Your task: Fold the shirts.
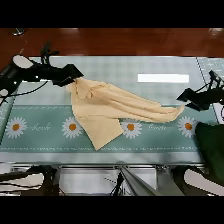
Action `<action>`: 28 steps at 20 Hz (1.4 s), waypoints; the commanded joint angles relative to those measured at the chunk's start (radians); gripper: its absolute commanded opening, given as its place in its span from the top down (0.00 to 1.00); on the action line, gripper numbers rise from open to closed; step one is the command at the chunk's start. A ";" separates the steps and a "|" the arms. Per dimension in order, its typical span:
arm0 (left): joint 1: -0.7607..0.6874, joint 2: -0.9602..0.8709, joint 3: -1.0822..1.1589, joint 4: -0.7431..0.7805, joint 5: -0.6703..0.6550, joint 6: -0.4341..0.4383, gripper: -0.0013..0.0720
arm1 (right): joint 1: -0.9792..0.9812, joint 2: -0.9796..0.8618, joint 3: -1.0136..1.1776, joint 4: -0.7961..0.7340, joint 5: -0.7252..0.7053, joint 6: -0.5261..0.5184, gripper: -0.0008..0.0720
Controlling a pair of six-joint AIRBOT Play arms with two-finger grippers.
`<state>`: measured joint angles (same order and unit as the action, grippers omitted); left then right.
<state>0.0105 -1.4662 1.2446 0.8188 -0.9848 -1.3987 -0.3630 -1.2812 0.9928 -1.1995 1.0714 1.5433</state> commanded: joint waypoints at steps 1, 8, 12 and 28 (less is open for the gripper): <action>0.147 0.005 0.029 0.038 -0.241 0.023 0.02 | -0.109 0.007 0.156 -0.020 0.199 -0.063 0.13; 0.409 0.158 -0.374 0.024 -0.283 0.116 0.02 | -0.409 0.266 -0.233 0.085 0.069 -0.133 0.14; 0.361 0.157 -0.531 -0.143 -0.239 0.187 0.02 | -0.408 0.297 -0.386 0.293 0.043 -0.243 0.14; 0.074 0.067 -0.556 -0.232 -0.038 0.209 0.88 | -0.408 0.297 -0.393 0.300 0.064 -0.270 0.14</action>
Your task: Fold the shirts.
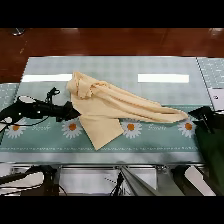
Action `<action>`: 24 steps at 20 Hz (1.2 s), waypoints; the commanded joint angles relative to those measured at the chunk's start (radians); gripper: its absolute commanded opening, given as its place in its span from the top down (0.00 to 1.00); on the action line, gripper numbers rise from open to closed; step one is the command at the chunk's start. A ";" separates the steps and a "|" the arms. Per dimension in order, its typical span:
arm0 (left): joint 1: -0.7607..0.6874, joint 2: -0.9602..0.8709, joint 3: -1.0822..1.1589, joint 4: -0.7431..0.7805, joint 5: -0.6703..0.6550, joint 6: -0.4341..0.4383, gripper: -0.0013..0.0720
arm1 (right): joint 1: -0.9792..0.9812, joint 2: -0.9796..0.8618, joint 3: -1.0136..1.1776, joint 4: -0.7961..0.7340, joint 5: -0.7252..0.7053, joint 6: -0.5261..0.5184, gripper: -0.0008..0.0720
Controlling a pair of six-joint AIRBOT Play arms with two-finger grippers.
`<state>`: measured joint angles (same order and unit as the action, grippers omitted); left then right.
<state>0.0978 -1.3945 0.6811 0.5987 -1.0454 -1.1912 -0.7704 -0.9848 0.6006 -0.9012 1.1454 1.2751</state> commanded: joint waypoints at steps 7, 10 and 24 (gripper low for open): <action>-0.023 -0.003 0.026 -0.016 0.043 0.005 0.96 | -0.001 -0.105 0.000 -0.012 -0.016 0.018 0.14; -0.023 -0.003 0.026 -0.016 0.042 0.005 0.96 | 0.000 -0.185 0.000 0.022 -0.029 -0.014 0.14; -0.031 -0.003 0.026 -0.017 0.040 0.005 0.96 | 0.153 -0.339 0.021 0.187 -0.176 -0.088 0.91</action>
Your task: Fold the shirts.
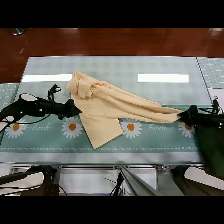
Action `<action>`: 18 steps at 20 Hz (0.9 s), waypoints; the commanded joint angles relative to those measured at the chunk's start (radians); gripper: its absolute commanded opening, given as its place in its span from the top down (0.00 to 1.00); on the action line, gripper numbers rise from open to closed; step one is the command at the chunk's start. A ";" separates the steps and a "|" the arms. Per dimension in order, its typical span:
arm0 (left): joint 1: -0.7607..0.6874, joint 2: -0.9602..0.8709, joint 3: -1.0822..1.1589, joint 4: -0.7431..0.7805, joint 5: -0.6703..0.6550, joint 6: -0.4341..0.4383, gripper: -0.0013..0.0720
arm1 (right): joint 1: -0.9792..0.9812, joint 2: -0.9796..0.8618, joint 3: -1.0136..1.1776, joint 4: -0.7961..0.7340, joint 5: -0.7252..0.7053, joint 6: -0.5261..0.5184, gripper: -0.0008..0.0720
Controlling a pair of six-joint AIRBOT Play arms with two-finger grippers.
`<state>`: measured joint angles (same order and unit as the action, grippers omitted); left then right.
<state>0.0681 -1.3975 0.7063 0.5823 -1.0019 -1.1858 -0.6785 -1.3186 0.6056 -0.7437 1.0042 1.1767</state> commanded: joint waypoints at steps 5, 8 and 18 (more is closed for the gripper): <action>0.032 0.092 0.103 -0.050 -0.036 0.016 0.96 | 0.170 0.043 0.303 0.026 0.137 0.053 0.97; 0.089 0.240 0.394 -0.205 -0.026 0.034 0.96 | 0.258 0.135 0.673 0.019 0.157 0.135 0.97; 0.251 0.683 1.160 0.469 0.026 -0.195 0.96 | 0.338 0.600 1.425 -0.350 0.219 0.314 0.97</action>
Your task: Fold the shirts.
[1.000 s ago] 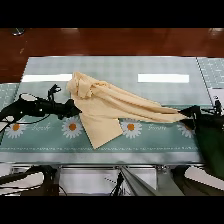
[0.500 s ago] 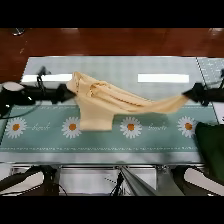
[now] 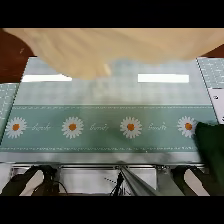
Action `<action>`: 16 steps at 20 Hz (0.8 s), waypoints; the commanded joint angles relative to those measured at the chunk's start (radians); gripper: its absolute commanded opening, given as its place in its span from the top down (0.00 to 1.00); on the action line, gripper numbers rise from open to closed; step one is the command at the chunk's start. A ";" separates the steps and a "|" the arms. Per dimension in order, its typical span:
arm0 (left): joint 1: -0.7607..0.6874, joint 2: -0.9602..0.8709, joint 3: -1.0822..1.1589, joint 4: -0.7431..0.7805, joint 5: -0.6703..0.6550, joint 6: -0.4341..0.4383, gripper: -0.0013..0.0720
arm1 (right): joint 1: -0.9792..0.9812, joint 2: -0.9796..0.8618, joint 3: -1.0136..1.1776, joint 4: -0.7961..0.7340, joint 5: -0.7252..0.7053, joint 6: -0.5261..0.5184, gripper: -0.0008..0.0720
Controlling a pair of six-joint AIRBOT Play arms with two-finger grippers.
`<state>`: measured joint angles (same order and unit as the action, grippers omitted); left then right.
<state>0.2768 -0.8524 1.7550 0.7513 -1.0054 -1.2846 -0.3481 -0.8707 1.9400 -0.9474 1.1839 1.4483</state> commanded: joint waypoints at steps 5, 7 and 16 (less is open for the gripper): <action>0.059 0.337 0.111 0.564 -0.014 -0.123 0.96 | 0.008 0.327 0.091 -0.337 0.211 0.077 0.97; 0.059 0.360 0.111 0.602 -0.060 -0.123 0.96 | 0.008 0.344 0.090 -0.393 0.266 0.099 0.97; 0.005 0.306 -0.340 0.417 -0.116 -0.145 0.96 | 0.008 0.333 -0.318 -0.142 0.360 0.065 0.97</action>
<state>0.2878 -0.5201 1.5929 1.2900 -1.1084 -1.4334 -0.3408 -0.5350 1.8061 -1.2156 1.5352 1.5448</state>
